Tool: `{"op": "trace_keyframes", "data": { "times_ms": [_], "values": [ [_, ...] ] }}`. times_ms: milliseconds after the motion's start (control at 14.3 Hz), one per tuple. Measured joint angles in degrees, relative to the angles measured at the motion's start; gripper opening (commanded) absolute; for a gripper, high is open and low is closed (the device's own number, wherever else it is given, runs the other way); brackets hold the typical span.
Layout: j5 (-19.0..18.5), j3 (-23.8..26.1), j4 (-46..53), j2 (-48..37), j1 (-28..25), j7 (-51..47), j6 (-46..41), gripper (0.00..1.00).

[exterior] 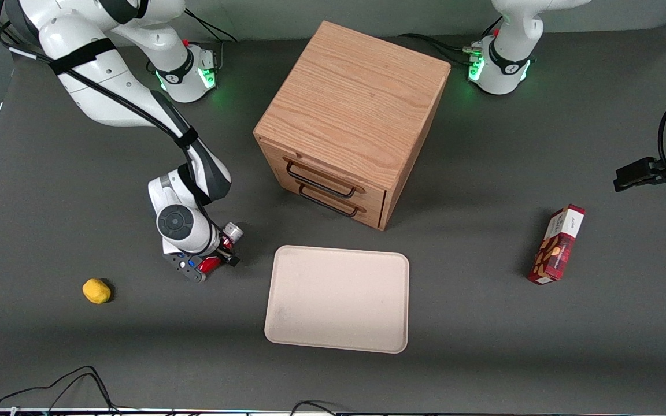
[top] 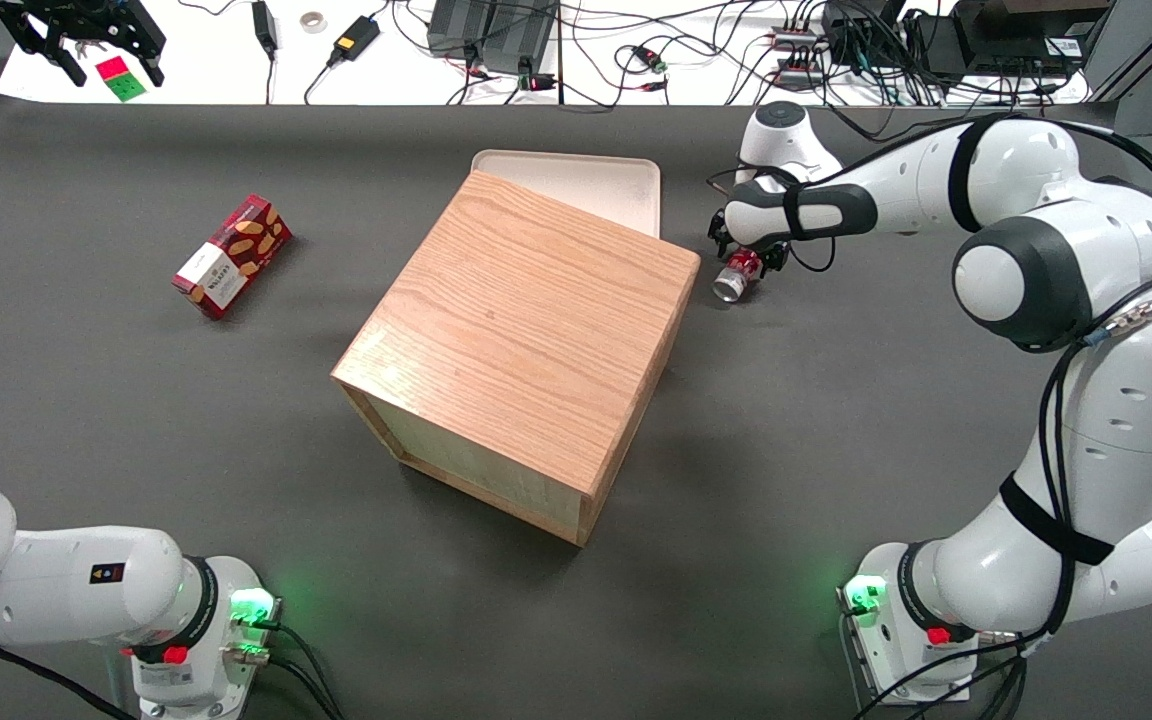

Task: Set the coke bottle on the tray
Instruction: 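Close the right gripper around the bottle's body, then lift the bottle and tilt it upright with the right gripper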

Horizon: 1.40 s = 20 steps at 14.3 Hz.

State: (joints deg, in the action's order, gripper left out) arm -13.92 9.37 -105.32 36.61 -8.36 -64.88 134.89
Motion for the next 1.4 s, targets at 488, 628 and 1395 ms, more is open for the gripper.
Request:
{"op": "trace_keyframes", "data": {
  "times_ms": [488, 628, 1395],
  "values": [
    [-0.7, 0.0, 0.1, 0.0, 0.0, 0.0, 0.0, 0.0],
    [-0.7, 0.0, 0.1, 0.0, 0.0, 0.0, 0.0, 0.0],
    [-0.8, 3.9, 1.7, -8.2, 4.2, 2.3, -10.6, 0.0]
  ]
}}
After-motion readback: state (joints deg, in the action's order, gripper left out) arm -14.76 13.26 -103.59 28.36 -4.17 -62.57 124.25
